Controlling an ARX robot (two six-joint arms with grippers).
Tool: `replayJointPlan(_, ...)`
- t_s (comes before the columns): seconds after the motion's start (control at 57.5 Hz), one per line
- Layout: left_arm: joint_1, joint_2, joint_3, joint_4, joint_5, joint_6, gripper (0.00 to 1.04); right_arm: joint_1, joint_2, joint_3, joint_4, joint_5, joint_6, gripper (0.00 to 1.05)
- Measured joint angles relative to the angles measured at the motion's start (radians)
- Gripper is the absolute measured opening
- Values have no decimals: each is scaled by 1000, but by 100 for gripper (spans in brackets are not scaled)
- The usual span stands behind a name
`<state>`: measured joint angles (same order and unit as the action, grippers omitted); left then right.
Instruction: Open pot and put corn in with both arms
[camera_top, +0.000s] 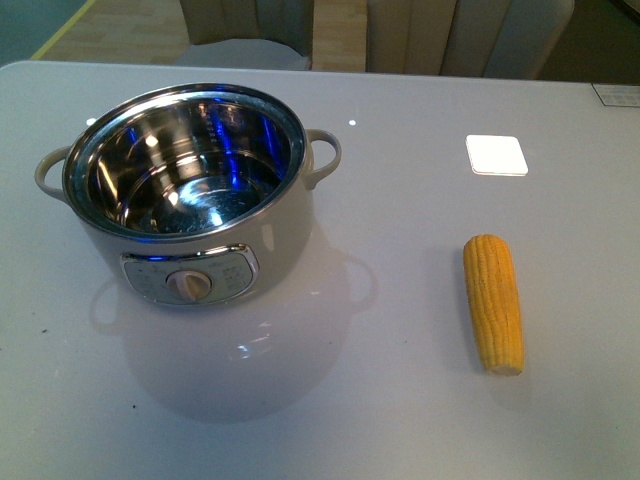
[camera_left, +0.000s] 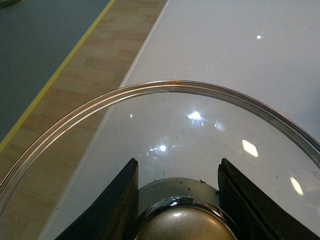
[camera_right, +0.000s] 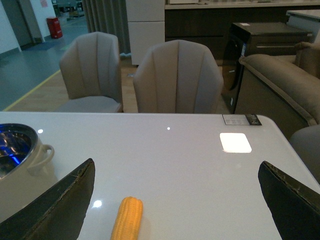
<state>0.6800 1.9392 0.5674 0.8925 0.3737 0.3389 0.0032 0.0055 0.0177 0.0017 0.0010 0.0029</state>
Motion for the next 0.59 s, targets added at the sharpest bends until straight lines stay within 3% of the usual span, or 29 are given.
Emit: replayJointPlan(0.591,-11,304,90,198,117,-64,42,0,0,0,0,0,0,96)
